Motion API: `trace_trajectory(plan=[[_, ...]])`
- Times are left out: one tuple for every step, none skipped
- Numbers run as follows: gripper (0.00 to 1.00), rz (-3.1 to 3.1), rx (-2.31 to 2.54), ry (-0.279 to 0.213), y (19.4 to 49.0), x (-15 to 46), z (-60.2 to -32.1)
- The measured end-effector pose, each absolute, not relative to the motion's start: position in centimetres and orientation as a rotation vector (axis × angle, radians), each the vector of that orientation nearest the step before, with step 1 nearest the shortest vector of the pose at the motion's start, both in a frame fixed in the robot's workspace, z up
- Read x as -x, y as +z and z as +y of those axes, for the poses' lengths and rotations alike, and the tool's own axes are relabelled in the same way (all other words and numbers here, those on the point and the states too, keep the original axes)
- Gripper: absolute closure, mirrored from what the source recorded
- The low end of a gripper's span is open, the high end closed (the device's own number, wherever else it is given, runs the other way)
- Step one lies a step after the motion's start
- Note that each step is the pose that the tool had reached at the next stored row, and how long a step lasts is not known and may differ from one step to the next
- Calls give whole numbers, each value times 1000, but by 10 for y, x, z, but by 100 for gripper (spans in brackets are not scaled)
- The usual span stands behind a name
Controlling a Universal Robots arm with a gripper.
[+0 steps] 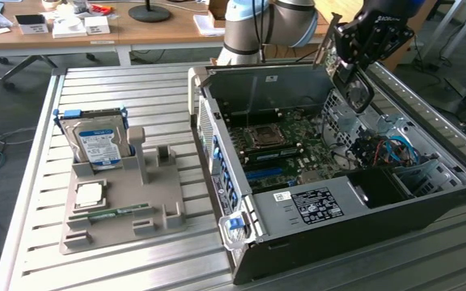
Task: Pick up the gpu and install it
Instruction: 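Pick up the gpu and move the gpu toward the slot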
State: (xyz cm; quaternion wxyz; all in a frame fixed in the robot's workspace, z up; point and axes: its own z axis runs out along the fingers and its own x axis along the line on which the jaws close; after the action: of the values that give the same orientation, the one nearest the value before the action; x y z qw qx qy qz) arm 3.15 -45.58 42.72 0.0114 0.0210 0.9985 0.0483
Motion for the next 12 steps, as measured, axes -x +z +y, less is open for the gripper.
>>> trace_trajectory(plan=[[73, 3114, -66, 151, 427, -34, -456], [73, 3114, -65, 151, 427, -36, -456], [73, 3114, -65, 151, 427, -38, -456], [73, 3114, -65, 151, 427, -40, -456], [73, 3114, -65, 151, 427, -42, -456], [73, 3114, -65, 151, 427, -44, -456], [73, 3114, -65, 151, 427, -45, -456], [73, 3114, -65, 151, 427, -46, -456], [73, 3115, -65, 151, 427, -46, -456], [73, 3114, -65, 151, 427, -46, -456], [73, 3114, -65, 151, 427, -46, -456], [73, 3115, -65, 151, 427, -46, -456]])
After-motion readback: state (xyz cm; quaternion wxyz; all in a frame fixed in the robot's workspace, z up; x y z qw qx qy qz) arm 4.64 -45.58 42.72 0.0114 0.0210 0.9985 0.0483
